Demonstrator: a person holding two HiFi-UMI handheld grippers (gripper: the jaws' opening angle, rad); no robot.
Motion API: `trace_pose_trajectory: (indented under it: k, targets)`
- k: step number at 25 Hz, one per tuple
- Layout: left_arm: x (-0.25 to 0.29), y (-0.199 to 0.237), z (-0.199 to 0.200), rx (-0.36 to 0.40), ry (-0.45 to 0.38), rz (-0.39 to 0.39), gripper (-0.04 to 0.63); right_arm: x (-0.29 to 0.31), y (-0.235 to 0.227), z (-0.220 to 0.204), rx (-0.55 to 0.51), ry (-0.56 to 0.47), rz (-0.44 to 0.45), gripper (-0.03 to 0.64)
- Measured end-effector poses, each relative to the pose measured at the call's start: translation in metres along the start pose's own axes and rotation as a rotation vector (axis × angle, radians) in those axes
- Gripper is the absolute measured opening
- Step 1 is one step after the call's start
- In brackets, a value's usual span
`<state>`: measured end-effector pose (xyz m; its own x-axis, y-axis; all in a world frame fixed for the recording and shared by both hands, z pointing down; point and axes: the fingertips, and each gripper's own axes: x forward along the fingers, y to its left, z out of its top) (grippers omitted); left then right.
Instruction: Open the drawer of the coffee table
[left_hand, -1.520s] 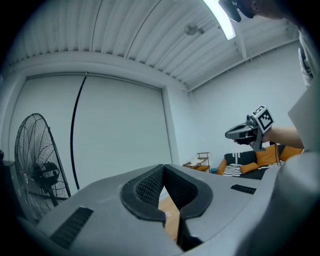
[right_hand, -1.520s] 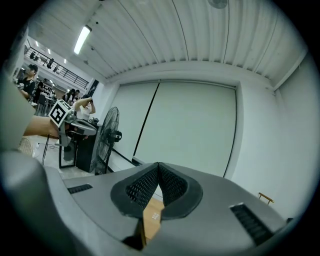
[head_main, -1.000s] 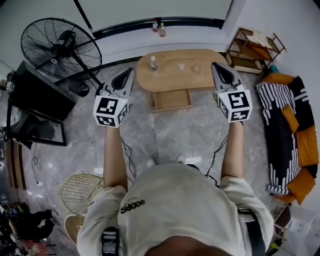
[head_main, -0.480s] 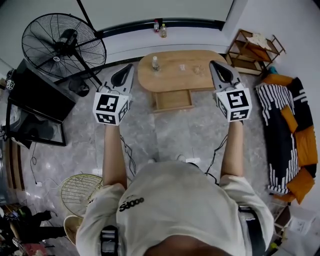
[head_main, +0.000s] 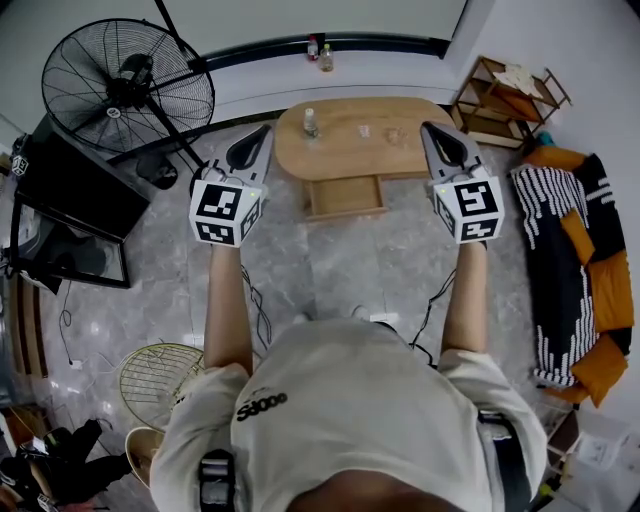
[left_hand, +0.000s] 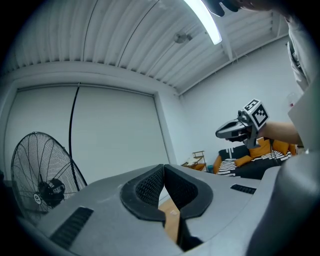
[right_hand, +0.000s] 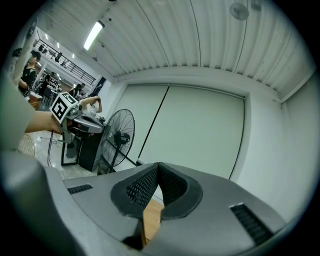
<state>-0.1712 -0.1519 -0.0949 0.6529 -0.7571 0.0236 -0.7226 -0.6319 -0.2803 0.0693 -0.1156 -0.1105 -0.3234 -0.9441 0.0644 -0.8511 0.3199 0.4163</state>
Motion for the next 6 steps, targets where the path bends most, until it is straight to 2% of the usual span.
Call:
trace_pose_trajectory:
  k: [6]
  targets:
    - [0.0048,-0.0009,0.0035,0.001,0.005,0.012,0.018,-0.0014,-0.0056,-0.0015,0.001,0.003,-0.005,0.006]
